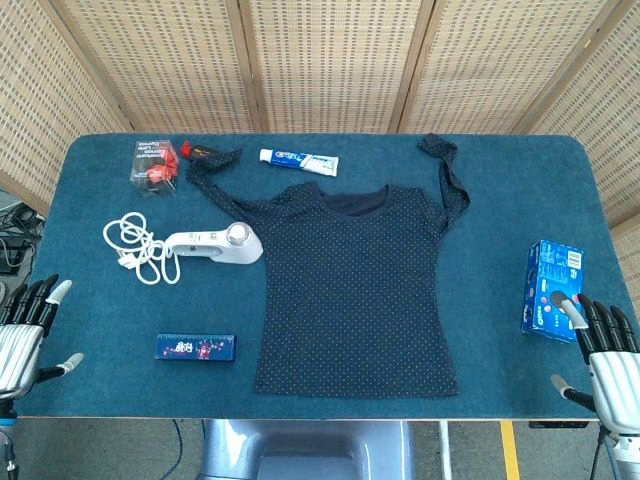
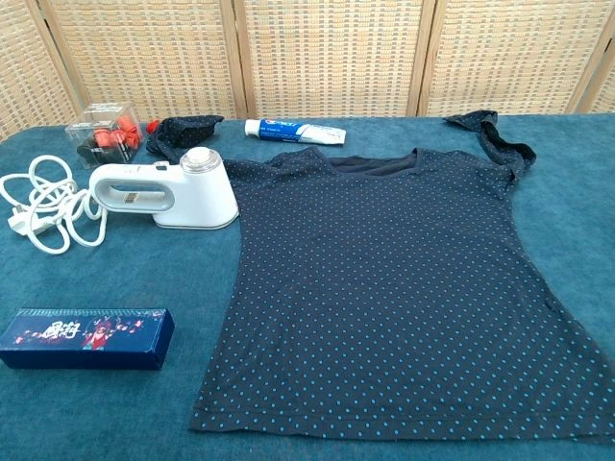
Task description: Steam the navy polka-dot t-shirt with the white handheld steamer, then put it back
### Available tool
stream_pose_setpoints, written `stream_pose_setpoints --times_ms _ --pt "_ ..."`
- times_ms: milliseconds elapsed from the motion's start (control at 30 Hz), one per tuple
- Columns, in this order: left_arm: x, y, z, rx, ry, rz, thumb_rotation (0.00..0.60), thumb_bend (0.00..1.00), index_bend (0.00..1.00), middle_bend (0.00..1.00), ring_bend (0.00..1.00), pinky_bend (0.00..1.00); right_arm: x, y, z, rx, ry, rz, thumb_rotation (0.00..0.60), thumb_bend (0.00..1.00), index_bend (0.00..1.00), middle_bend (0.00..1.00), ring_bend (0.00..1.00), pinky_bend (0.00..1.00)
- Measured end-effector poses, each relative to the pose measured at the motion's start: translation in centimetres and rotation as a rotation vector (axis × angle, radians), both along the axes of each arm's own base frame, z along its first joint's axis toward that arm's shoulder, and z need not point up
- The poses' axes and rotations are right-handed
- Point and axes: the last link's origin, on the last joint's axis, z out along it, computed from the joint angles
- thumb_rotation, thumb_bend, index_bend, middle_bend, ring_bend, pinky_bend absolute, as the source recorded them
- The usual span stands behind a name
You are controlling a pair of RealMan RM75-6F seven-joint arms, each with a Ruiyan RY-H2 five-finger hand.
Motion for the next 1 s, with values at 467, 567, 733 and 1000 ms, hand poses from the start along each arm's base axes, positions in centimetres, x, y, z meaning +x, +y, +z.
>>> stream_pose_setpoints --times_ms 467,567,733,1000 --pt "0.6 2.6 -1.1 -0.028 -0.019 -0.026 0.600 0.00 0.00 0.00 0.00 0.00 -0.2 -0.2 0.3 -0.008 -0.013 -0.014 0.600 0.00 0.02 0.00 0.00 0.00" --pt "1.5 5.1 -2.1 -0.068 -0.031 -0.047 0.600 0.00 0.00 0.00 0.00 0.00 -0.3 -0.2 0.4 -0.011 -0.011 -0.020 0.600 0.00 0.02 0.00 0.00 0.00" --pt "4.4 11.5 -4.7 -0.140 -0.044 -0.113 0.600 0.01 0.00 0.00 0.00 0.00 -0.6 -0.4 0.6 -0.019 -0.010 -0.039 0.600 0.00 0.02 0.00 0.00 0.00" --pt "6.6 20.4 -8.7 -0.159 0.015 -0.128 0.600 0.27 0.00 0.00 0.00 0.00 -1.5 -1.2 0.7 -0.025 -0.013 -0.079 0.600 0.00 0.03 0.00 0.00 0.00"
